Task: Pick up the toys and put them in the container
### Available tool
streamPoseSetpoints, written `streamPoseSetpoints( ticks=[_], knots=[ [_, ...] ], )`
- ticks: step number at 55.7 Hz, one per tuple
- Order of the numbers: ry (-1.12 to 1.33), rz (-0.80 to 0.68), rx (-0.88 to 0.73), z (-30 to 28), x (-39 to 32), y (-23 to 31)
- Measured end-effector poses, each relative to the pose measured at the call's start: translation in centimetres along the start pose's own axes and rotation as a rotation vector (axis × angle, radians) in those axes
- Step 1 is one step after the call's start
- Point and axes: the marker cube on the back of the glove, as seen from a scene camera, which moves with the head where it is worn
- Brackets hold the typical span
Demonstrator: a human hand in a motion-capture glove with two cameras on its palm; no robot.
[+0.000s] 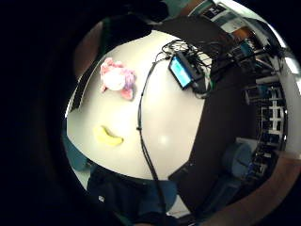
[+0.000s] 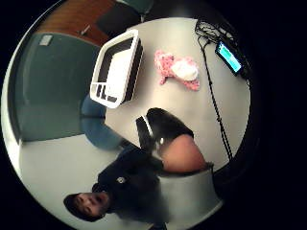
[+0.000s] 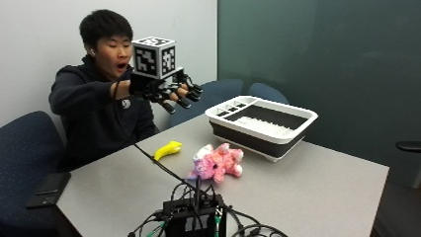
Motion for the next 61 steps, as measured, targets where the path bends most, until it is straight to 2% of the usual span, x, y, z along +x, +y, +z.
streamPoseSetpoints(
  ticks=[16,29,38,50,61],
  knots=[
    [0.028,0.024,-0.272,7.1,-3.3,-7.5],
    [0.012,0.025,-0.292,16.2,-2.3,-12.5],
    [0.072,0.018,-0.092,18.4,-1.8,-14.1],
    [0.003,-0.067,0.072,18.7,-1.5,-14.5],
    [-0.186,-0.081,0.258,14.1,-3.1,-12.9]
  ],
)
